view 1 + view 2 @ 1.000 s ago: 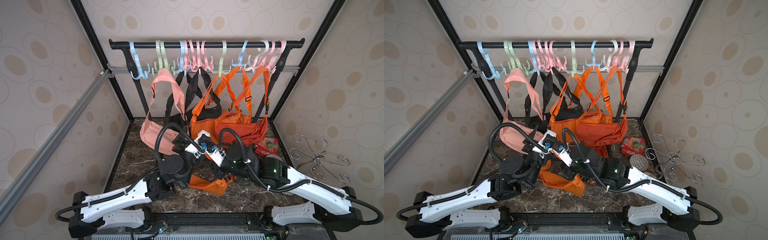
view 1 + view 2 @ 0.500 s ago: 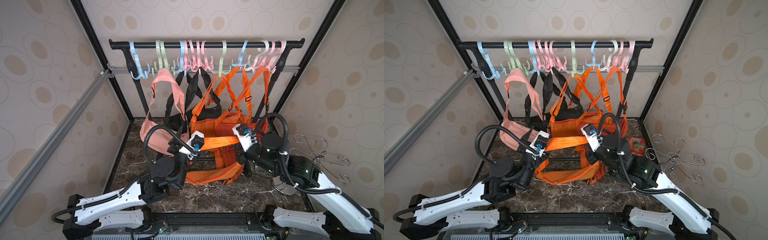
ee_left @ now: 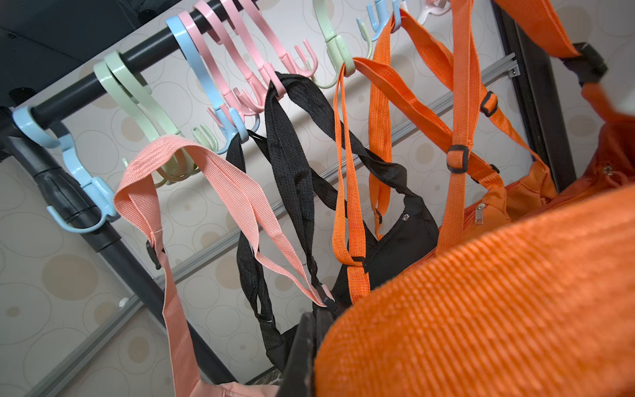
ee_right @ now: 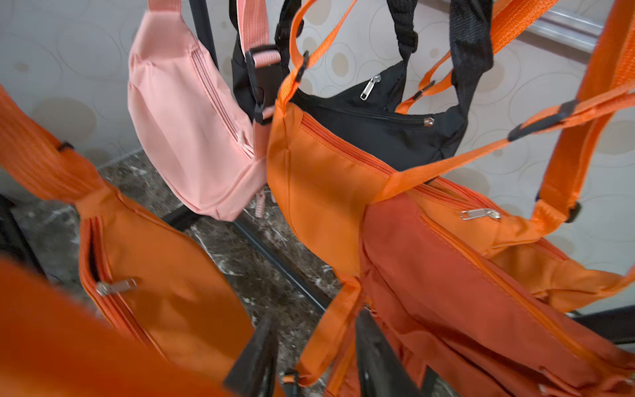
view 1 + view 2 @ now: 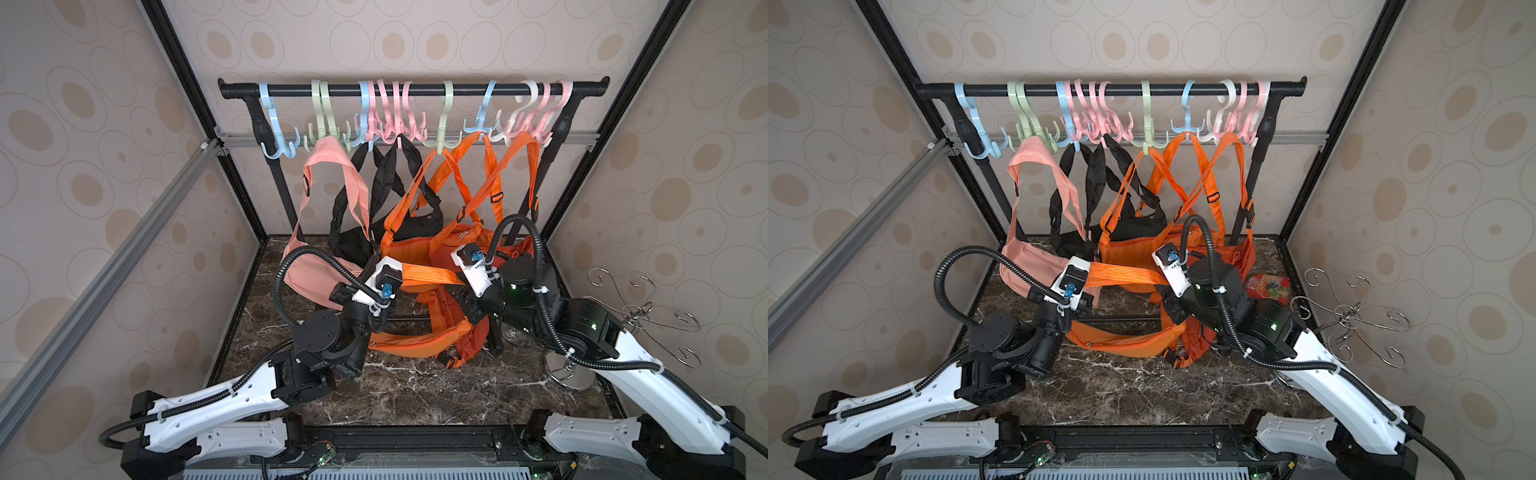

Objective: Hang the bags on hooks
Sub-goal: Pick up the bag from the bag.

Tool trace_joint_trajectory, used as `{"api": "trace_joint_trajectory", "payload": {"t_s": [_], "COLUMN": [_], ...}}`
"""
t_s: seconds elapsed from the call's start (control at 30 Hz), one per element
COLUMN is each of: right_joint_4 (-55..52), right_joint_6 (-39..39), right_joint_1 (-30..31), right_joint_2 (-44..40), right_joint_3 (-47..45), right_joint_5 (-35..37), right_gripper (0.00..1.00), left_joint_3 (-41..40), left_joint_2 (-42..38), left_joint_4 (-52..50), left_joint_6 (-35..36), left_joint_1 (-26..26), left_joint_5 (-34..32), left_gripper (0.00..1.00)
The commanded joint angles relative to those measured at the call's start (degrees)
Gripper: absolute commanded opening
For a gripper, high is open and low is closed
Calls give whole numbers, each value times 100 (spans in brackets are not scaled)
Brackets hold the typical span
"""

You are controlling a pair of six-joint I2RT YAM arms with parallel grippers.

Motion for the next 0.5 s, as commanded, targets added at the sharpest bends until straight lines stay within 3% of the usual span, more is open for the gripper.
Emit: {"api": "trace_joint_trajectory", "payload": {"t_s": [0.0, 0.13, 0.33, 0.47], "right_joint_4": [219, 359, 540, 610], "right_joint_6": [-203, -396, -690, -944], "right_joint_1": [184, 237, 320, 312], "right_joint_2": [170, 480, 860, 1198], "right_joint_3": [453, 956, 1766, 2334], "right_joint_5": [-44, -127, -389, -391], "right_gripper": [43, 39, 0, 0], "left_joint_3": [361, 479, 751, 1386], "left_joint_2": [137, 221, 336, 532], "left_joint_4": [136, 261, 212, -701], "left_joint_6": [110, 263, 348, -264], "left_joint_1": [27, 27, 82, 388], "left_joint_5": [109, 114, 107, 440], "left_gripper": [0, 0, 0, 0]}}
